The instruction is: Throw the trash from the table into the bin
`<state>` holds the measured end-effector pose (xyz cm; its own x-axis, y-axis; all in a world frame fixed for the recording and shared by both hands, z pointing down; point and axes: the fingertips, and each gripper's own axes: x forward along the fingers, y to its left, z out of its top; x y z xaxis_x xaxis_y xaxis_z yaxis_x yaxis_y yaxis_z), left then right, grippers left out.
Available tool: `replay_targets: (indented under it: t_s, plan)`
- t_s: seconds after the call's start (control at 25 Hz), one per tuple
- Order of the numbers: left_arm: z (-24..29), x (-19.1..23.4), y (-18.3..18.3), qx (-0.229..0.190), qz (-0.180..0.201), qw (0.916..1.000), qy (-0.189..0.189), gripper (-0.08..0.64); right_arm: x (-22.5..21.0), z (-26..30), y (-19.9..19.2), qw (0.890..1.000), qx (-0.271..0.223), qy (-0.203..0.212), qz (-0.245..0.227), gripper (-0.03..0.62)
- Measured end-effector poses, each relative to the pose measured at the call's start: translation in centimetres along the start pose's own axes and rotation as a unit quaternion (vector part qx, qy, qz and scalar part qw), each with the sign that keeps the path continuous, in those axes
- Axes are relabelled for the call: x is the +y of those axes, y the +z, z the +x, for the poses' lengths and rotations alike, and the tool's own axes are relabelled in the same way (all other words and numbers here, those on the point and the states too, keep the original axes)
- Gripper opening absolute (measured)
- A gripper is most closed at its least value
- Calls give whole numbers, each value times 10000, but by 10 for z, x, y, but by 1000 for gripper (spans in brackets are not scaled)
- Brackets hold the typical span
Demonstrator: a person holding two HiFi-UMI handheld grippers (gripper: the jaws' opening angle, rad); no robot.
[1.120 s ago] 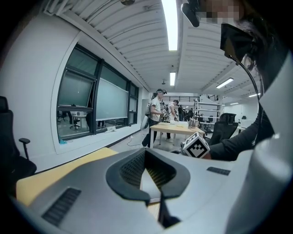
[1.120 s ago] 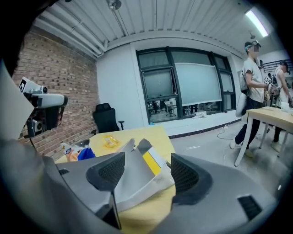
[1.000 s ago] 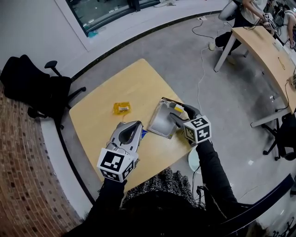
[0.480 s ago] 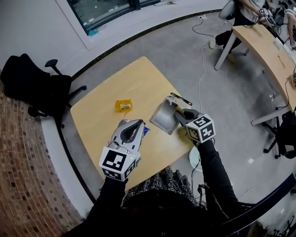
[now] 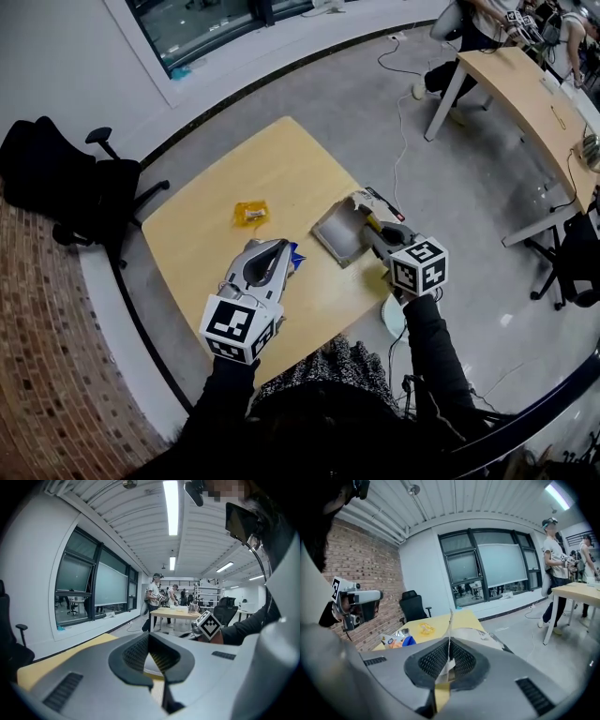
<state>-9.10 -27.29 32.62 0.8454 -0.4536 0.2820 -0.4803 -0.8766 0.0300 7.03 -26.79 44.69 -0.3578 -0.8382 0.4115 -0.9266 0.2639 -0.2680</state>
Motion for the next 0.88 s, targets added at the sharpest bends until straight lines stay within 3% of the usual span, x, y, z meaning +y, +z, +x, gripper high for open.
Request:
replay_targets:
  t_s: [0.12, 0.44, 0.88]
  plan:
    - [-4, -2, 3, -89, 5, 9999, -143, -12, 3, -18, 7, 9992, -263, -189, 222, 11]
    - [-14, -24, 13, -234, 246, 9969, -715, -12, 19, -65, 8, 9945, -486, -904, 227, 11]
    - [-35, -64, 5, -280, 343, 9865, -1576, -12, 46, -134, -26, 9798, -635, -1862, 362, 11]
